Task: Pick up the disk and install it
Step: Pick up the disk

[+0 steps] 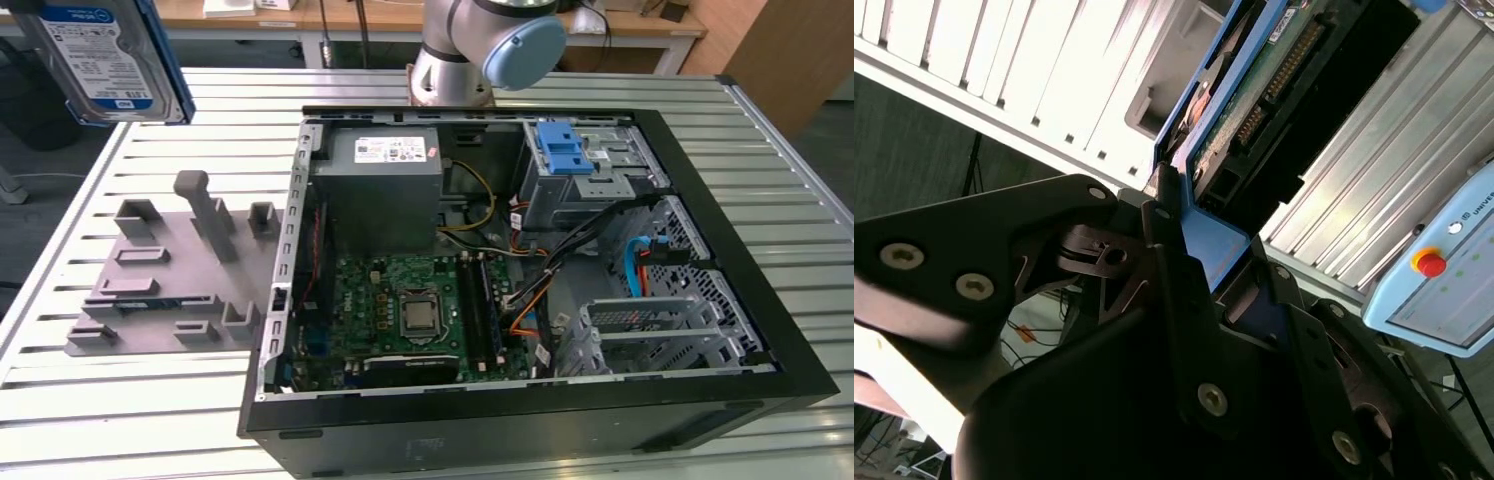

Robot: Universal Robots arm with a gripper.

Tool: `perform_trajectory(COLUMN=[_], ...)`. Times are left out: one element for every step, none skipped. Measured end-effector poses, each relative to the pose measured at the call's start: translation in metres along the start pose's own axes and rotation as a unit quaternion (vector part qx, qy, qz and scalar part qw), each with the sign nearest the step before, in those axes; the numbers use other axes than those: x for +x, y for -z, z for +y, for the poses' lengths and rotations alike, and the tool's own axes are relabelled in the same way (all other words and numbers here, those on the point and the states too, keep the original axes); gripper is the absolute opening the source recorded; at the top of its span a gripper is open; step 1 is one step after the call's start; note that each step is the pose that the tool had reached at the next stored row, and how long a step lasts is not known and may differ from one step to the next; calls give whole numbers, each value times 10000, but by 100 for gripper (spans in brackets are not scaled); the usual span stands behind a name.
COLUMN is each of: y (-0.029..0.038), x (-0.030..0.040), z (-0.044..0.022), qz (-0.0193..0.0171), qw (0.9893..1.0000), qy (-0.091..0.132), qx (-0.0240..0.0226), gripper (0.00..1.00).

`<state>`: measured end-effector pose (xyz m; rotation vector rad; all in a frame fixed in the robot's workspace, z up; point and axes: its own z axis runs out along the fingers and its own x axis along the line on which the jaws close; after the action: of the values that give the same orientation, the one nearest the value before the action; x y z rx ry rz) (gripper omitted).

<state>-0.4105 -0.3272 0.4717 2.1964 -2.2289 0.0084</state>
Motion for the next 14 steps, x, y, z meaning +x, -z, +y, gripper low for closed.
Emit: perform_trajectory(y=[0,0,0,0,0,0,0,0,0,0,0,0,0,0], x=[0,0,0,0,0,0,0,-1,-1,-1,-1,-1,-1,-1], z=[-4,-8,-12,-16,-20,-30,-34,-38,-42,-46,-50,-54,-58,-61], qz=[0,0,0,0,0,0,0,0,0,0,0,0,0,0], qw=[10000,10000,10000,10000,10000,10000,10000,10000,10000,10000,10000,10000,10000,10000], qy=[0,0,0,0,0,0,0,0,0,0,0,0,0,0], qx=[0,0,0,0,1,0,0,0,0,0,0,0,0,0], gripper=[36,36,36,36,36,36,36,36,36,36,36,36,36,36])
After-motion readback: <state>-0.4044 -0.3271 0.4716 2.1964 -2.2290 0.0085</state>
